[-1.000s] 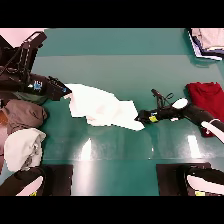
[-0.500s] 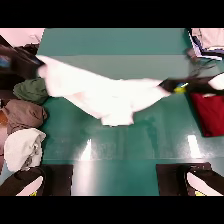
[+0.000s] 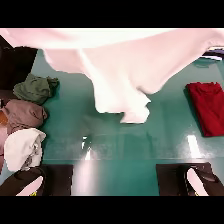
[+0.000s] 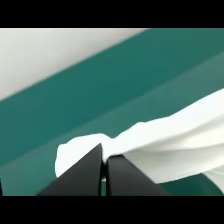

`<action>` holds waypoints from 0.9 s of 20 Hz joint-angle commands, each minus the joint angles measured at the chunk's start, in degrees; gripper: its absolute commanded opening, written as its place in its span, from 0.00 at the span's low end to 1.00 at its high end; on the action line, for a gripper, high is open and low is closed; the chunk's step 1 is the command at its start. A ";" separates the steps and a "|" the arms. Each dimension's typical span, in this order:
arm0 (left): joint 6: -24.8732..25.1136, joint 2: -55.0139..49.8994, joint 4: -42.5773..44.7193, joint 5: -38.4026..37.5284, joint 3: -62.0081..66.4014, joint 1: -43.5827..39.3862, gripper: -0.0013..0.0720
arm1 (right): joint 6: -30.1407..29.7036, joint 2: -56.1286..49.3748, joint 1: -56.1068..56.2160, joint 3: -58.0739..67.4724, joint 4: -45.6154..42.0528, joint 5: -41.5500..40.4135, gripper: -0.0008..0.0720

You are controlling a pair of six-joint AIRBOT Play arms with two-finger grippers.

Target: Fold the shirts.

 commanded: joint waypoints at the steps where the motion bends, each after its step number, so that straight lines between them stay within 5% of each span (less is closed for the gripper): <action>1: 0.02 0.79 -3.67 0.57 5.68 0.00 0.05 | 0.09 2.62 -4.70 9.09 -0.55 0.42 0.03; 6: 0.00 3.52 -11.78 1.01 5.66 0.00 0.05 | 0.09 -4.70 -5.81 26.93 -0.39 7.21 0.03; 10: -0.04 2.93 -9.01 0.26 -1.70 0.00 0.05 | 0.24 -14.25 -5.79 35.93 3.02 12.13 0.03; 14: -1.42 -2.34 -6.10 0.72 -20.52 0.00 0.05 | 1.20 -21.94 -0.13 24.61 4.59 14.53 0.03; 18: -1.33 -15.26 -6.16 7.87 -32.17 0.00 0.05 | 1.25 -32.11 10.14 13.31 -5.14 12.09 0.03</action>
